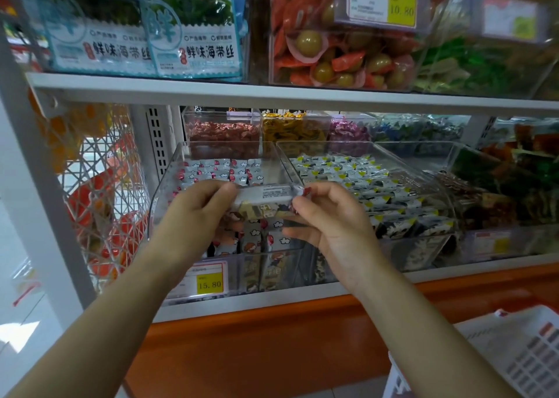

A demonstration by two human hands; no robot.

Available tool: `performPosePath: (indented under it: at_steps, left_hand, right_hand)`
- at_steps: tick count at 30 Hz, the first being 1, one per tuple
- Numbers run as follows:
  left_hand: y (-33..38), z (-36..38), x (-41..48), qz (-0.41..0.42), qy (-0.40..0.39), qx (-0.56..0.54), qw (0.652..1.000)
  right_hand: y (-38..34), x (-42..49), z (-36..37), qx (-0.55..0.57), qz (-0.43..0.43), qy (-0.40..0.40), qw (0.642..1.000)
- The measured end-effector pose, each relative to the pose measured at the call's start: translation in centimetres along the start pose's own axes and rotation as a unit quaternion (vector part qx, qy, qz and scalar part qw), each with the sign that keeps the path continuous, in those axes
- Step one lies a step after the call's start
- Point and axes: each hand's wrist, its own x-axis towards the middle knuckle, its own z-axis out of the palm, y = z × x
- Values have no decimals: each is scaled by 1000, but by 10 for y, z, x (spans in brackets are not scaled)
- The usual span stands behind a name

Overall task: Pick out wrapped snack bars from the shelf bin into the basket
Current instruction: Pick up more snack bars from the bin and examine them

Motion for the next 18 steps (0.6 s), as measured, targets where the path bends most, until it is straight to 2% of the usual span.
performPosePath:
  at_steps: [4,9,12,14,18]
  left_hand:
    - [2,6,-2,12,-47,45,998]
    - [4,19,-2,30,-38,45,998]
    - [2,27,1,31,-37,43,998]
    - [-2,27,7,43,-9,92,995]
    - [-9,18,27,63,78,232,967]
  right_hand:
    - [3,1,-3,-47,-30,71,996]
    - [0,0,0,-133,-77,37,987]
    - [-3,3,-2,-169,-108,71,977]
    - [-7,6,-8,-158,-118,125,972]
    - [-13,16,-20,-93,-110,212,967]
